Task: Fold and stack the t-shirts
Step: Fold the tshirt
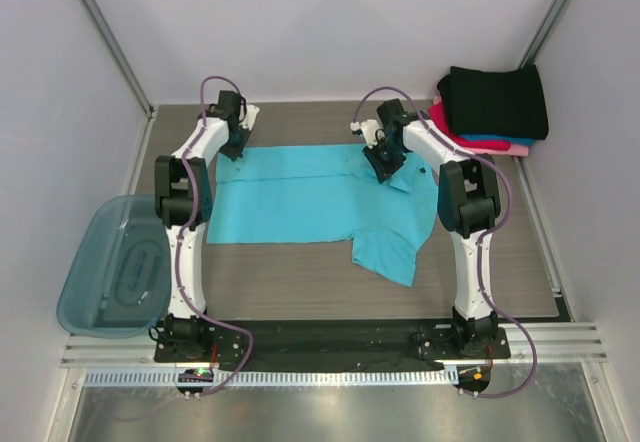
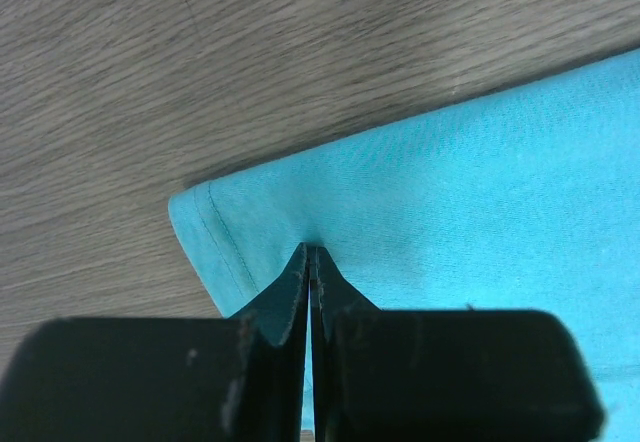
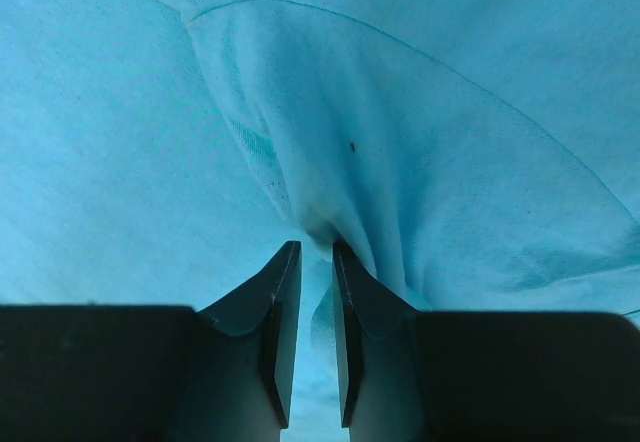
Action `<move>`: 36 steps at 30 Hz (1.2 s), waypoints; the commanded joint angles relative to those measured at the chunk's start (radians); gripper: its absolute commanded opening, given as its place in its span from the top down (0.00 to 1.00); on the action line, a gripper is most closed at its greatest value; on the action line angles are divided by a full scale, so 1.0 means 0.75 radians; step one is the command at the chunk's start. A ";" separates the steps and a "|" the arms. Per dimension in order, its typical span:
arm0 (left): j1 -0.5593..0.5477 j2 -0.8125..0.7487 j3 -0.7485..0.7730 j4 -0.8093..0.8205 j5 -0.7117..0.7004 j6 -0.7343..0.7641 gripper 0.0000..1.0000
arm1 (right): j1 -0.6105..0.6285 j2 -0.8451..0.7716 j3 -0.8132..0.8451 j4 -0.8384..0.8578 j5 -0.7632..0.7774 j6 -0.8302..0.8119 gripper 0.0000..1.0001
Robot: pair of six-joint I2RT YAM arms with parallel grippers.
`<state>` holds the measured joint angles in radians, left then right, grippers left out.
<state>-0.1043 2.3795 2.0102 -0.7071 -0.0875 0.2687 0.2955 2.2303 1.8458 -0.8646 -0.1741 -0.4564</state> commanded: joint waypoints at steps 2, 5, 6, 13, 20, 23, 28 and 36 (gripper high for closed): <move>0.004 0.028 0.044 0.020 -0.006 0.000 0.99 | 0.003 -0.008 0.061 0.016 0.013 -0.007 0.75; 0.002 0.024 0.036 0.018 -0.006 -0.002 1.00 | 0.005 -0.008 0.063 0.014 -0.009 -0.005 0.74; 0.002 0.024 0.034 0.018 -0.006 0.000 1.00 | 0.007 -0.004 0.063 0.010 -0.015 -0.005 0.74; 0.002 0.022 0.034 0.020 -0.010 0.004 1.00 | 0.021 -0.006 0.063 0.001 -0.058 -0.015 0.74; -0.002 0.016 0.022 0.022 -0.026 0.012 1.00 | 0.025 0.031 0.089 0.001 -0.073 -0.017 0.73; -0.004 0.012 0.013 0.022 -0.031 0.012 1.00 | 0.033 0.047 0.108 -0.001 -0.075 -0.017 0.73; -0.006 0.012 0.013 0.024 -0.039 0.020 0.99 | 0.040 0.059 0.108 -0.003 -0.077 -0.017 0.73; -0.006 0.012 0.009 0.026 -0.051 0.028 1.00 | 0.042 0.078 0.108 -0.003 -0.073 -0.019 0.75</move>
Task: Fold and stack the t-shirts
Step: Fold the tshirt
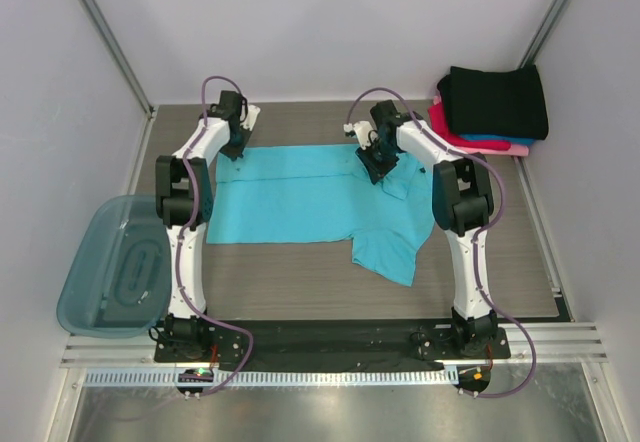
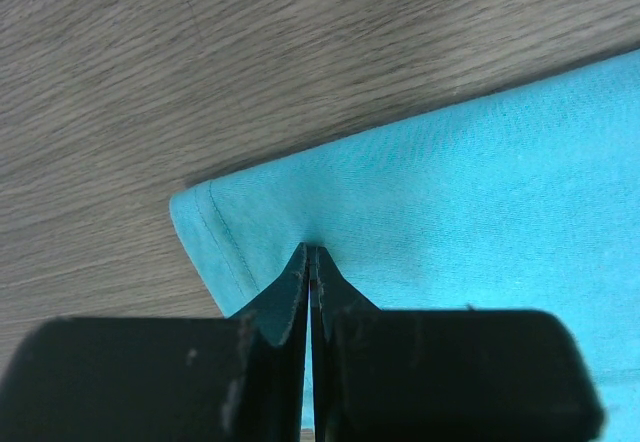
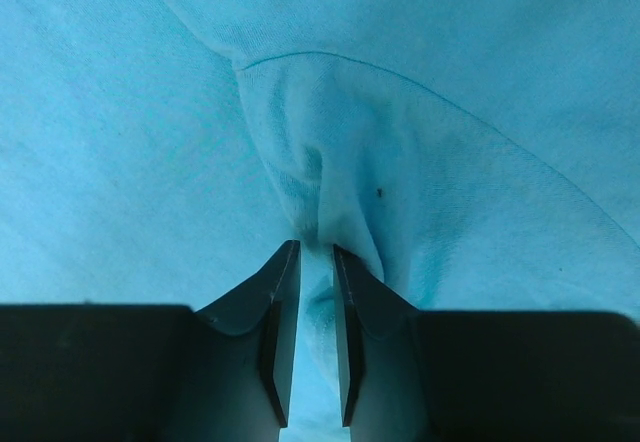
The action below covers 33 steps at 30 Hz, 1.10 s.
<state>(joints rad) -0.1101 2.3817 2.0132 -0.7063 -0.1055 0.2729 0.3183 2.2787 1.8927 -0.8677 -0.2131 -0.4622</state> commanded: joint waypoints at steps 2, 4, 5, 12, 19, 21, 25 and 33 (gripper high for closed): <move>-0.001 0.007 0.003 0.027 -0.029 0.025 1.00 | 0.013 0.015 0.043 0.001 -0.009 -0.016 0.78; -0.001 0.007 0.001 0.027 -0.029 0.023 1.00 | 0.013 0.011 0.043 0.005 -0.002 -0.020 0.82; -0.001 0.007 0.001 0.027 -0.029 0.025 1.00 | 0.013 0.007 0.039 0.005 0.004 -0.022 0.83; -0.003 0.011 0.003 0.027 -0.023 0.021 1.00 | 0.036 -0.103 0.002 0.032 0.047 -0.030 0.92; -0.005 0.011 0.017 0.029 -0.019 0.017 1.00 | 0.068 -0.201 -0.026 0.022 0.032 -0.024 0.99; -0.007 0.009 0.015 0.027 -0.021 0.016 1.00 | 0.075 -0.216 -0.032 0.018 0.032 -0.020 0.99; -0.011 0.001 0.013 0.025 -0.021 0.021 1.00 | 0.083 -0.212 -0.036 0.007 0.049 -0.026 0.98; -0.025 -0.003 0.009 0.027 -0.031 0.035 0.98 | 0.077 -0.132 -0.030 0.005 0.069 -0.036 0.81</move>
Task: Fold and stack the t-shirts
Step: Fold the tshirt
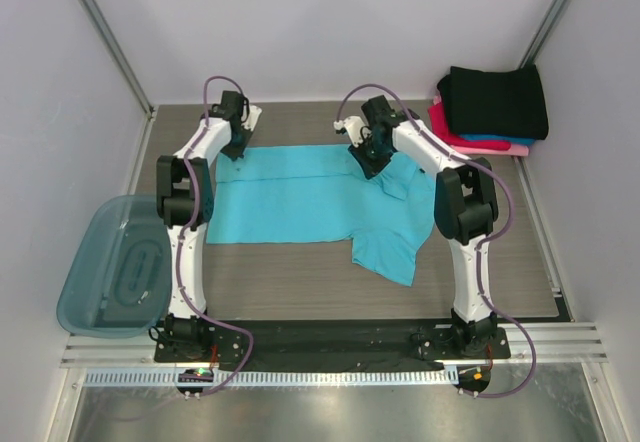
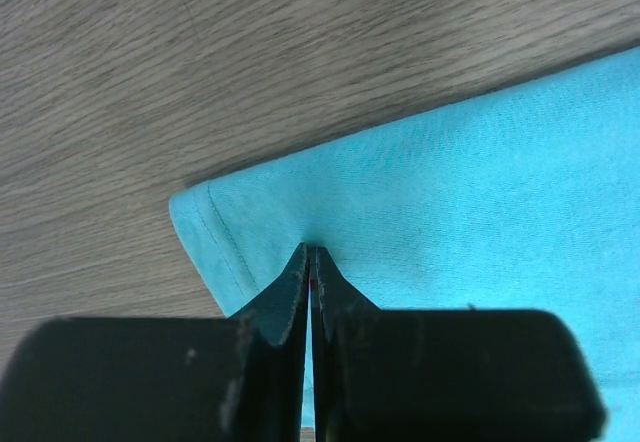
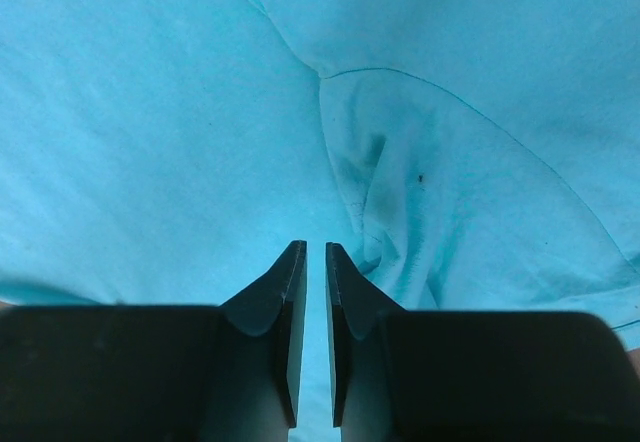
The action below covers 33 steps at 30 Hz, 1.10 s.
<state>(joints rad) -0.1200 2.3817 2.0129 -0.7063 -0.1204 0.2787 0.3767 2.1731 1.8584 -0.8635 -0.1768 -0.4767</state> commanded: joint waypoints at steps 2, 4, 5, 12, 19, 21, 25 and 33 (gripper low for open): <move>-0.014 -0.001 0.008 0.027 -0.015 0.029 0.99 | -0.003 0.037 0.036 0.000 0.021 -0.015 0.80; -0.014 -0.003 0.000 0.027 -0.017 0.033 0.99 | -0.005 0.054 0.050 0.000 0.031 -0.015 0.77; -0.014 -0.003 -0.002 0.027 -0.022 0.035 0.99 | -0.007 0.068 0.066 0.000 0.031 -0.015 0.76; -0.012 0.005 0.000 0.032 -0.032 0.042 0.99 | -0.018 0.101 0.071 -0.006 0.035 -0.021 0.76; -0.014 0.015 -0.004 0.030 -0.028 0.040 0.99 | -0.028 0.107 0.073 0.000 0.050 -0.025 0.75; -0.016 0.019 0.000 0.032 -0.026 0.040 0.99 | -0.034 0.113 0.073 0.002 0.052 -0.027 0.75; -0.016 0.017 0.000 0.030 -0.026 0.040 0.99 | -0.040 0.128 0.079 0.006 0.062 -0.027 0.75; -0.020 0.019 -0.006 0.030 -0.026 0.040 0.99 | -0.044 0.168 0.099 0.010 0.062 -0.017 0.76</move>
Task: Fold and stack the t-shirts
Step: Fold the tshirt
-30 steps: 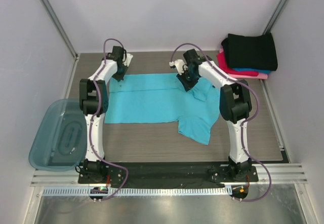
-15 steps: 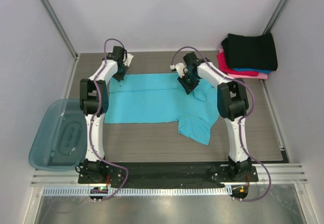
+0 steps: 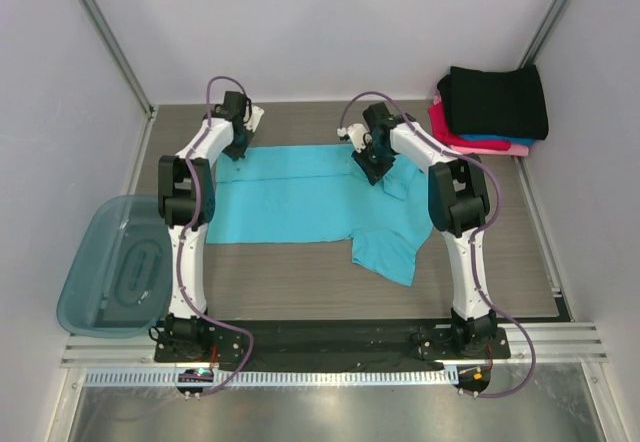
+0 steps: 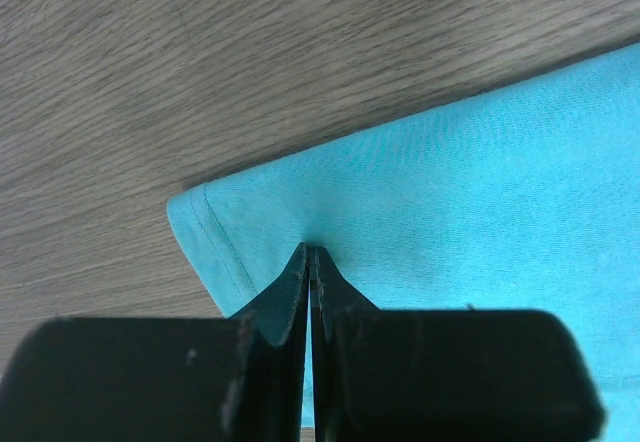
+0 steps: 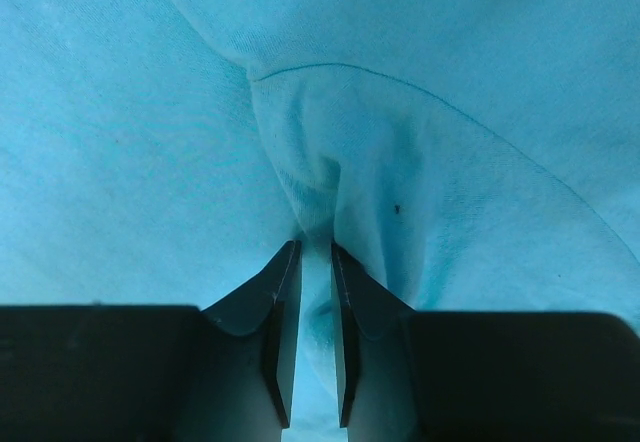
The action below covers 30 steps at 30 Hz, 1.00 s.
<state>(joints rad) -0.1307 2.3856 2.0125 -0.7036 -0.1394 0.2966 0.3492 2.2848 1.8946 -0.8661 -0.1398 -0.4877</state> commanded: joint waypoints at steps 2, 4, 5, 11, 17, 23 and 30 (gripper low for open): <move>-0.008 0.012 -0.006 0.026 0.000 0.016 1.00 | -0.008 0.021 0.045 0.016 0.011 0.004 0.78; -0.008 0.012 -0.006 0.026 0.000 0.016 0.99 | -0.005 0.013 0.043 0.020 0.004 0.006 0.83; -0.008 0.010 -0.006 0.026 -0.002 0.016 0.99 | -0.007 0.007 0.035 0.032 0.010 0.010 0.86; -0.006 0.008 -0.012 0.026 -0.002 0.020 0.99 | -0.008 -0.046 0.028 0.040 0.019 0.014 0.99; -0.008 0.008 -0.012 0.026 -0.004 0.020 0.99 | -0.005 -0.168 0.018 0.036 0.004 0.033 0.99; -0.014 0.012 -0.004 0.028 -0.004 0.022 0.99 | 0.011 -0.210 0.004 -0.015 -0.039 0.043 0.99; -0.014 0.010 -0.012 0.030 -0.012 0.024 1.00 | 0.048 -0.214 0.004 -0.113 -0.100 0.012 0.99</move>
<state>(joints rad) -0.1368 2.3856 2.0125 -0.7029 -0.1478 0.3008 0.3668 2.1731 1.8862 -0.8940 -0.1753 -0.4690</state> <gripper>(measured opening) 0.005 0.023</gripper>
